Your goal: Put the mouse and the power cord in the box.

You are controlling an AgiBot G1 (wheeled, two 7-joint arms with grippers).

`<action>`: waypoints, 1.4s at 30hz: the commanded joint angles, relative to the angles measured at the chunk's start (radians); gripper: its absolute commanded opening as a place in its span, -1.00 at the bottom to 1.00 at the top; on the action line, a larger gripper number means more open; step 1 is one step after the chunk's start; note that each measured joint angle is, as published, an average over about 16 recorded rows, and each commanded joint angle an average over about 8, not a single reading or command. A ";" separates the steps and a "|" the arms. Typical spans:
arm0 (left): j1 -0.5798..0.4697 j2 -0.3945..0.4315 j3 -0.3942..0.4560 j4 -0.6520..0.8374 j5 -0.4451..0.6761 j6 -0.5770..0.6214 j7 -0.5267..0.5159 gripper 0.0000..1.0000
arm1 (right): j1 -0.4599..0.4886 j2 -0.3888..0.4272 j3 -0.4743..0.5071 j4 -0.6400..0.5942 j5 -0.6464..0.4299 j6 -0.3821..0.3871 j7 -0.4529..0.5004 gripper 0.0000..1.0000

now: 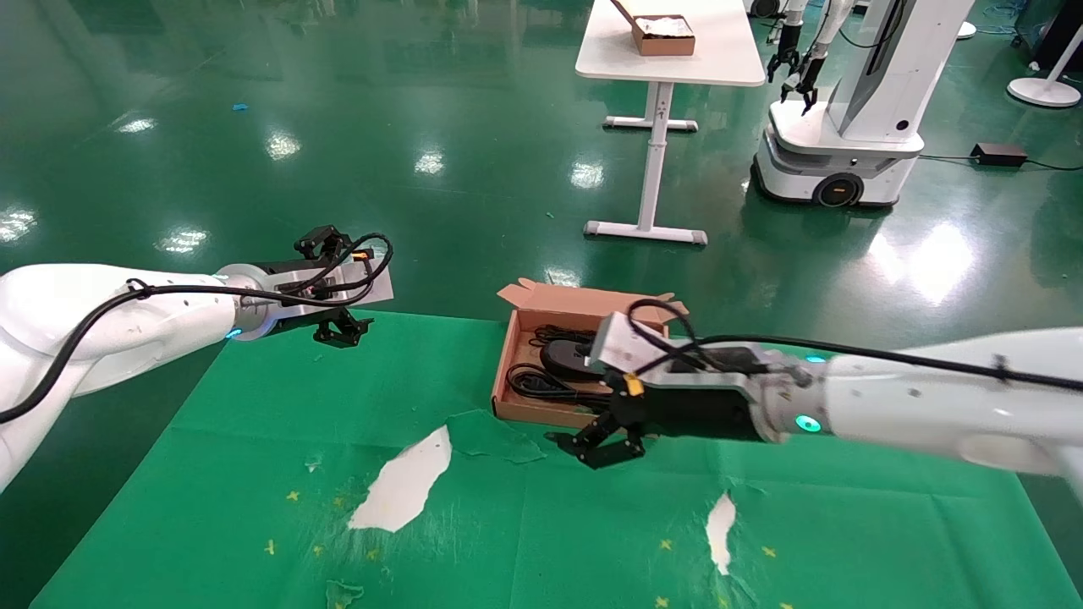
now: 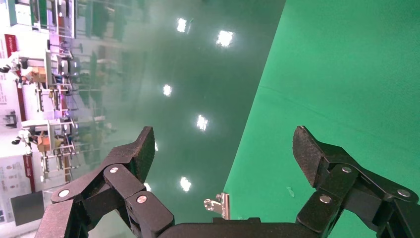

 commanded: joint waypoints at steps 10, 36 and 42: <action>0.000 0.000 0.001 -0.001 0.000 0.000 -0.001 1.00 | -0.124 0.141 0.127 0.141 0.201 -0.135 0.042 1.00; 0.223 -0.213 -0.281 -0.361 -0.189 0.310 -0.206 1.00 | -0.404 0.459 0.414 0.458 0.655 -0.439 0.137 1.00; 0.295 -0.281 -0.371 -0.477 -0.250 0.410 -0.271 1.00 | -0.415 0.472 0.425 0.471 0.674 -0.451 0.140 1.00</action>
